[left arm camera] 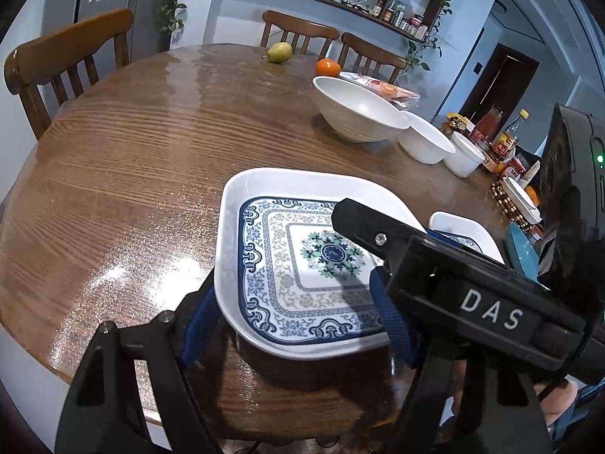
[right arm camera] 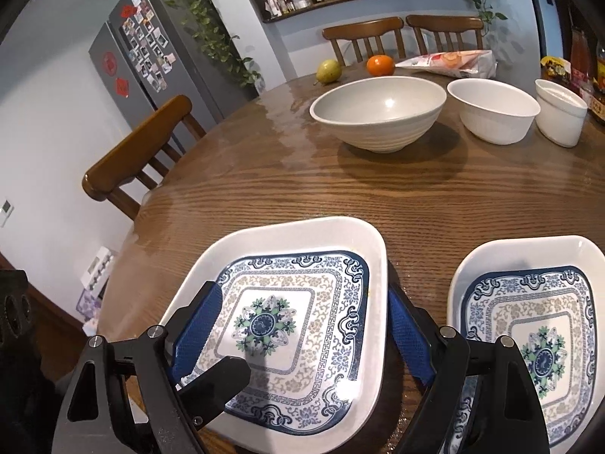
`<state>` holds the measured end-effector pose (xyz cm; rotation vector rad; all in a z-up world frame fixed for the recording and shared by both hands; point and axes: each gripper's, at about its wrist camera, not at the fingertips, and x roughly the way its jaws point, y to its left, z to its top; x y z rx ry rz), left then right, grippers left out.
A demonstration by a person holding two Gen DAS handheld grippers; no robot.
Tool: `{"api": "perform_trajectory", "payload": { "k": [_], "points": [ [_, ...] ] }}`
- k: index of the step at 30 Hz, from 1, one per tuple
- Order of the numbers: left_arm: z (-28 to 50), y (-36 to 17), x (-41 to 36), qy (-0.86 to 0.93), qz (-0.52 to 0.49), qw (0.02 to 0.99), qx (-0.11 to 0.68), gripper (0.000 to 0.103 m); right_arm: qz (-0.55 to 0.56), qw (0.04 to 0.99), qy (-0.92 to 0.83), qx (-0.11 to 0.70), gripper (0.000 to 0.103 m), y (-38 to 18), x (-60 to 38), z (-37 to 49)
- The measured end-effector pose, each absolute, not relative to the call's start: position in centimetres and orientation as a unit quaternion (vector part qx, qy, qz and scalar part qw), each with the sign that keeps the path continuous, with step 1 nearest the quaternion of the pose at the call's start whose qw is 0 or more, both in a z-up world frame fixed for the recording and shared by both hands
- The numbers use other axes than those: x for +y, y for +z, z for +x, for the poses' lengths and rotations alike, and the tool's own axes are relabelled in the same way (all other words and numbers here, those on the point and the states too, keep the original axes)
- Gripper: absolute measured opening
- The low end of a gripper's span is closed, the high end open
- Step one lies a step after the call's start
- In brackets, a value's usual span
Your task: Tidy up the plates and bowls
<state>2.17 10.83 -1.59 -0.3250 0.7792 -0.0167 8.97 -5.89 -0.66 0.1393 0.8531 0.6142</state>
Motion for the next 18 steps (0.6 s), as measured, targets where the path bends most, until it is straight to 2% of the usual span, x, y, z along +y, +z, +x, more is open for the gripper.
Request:
{"api": "perform_trajectory", "payload": {
  "k": [18],
  "points": [
    [1.7, 0.2, 7.5, -0.025, -0.133, 0.921, 0.366, 0.075, 0.082, 0.877, 0.285, 0.377, 0.087, 1.0, -8.7, 7.7]
  ]
}}
